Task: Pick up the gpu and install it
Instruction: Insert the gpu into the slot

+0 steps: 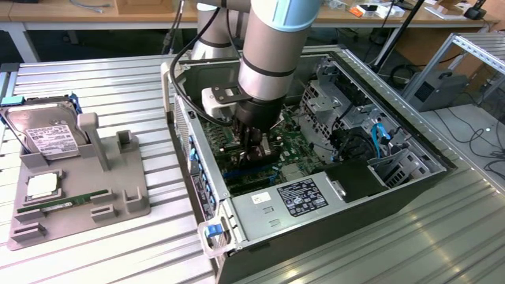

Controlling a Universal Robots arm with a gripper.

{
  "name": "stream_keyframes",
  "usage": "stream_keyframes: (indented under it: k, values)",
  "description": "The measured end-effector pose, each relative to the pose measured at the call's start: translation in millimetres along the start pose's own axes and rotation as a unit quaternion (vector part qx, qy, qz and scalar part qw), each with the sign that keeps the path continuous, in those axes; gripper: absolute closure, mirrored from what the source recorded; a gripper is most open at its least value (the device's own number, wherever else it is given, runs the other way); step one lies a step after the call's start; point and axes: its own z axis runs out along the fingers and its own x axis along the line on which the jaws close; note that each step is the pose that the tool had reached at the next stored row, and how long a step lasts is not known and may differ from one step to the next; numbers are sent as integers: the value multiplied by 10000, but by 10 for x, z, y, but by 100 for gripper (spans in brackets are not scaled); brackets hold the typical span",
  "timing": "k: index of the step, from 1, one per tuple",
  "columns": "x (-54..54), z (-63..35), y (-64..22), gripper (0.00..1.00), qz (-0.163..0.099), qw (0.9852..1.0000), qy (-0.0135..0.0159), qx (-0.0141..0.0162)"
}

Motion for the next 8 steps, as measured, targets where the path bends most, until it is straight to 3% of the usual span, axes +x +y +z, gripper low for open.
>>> stream_keyframes:
  k: [8]
  values:
    - [0,24,1,73,0,10000,-7,-1]
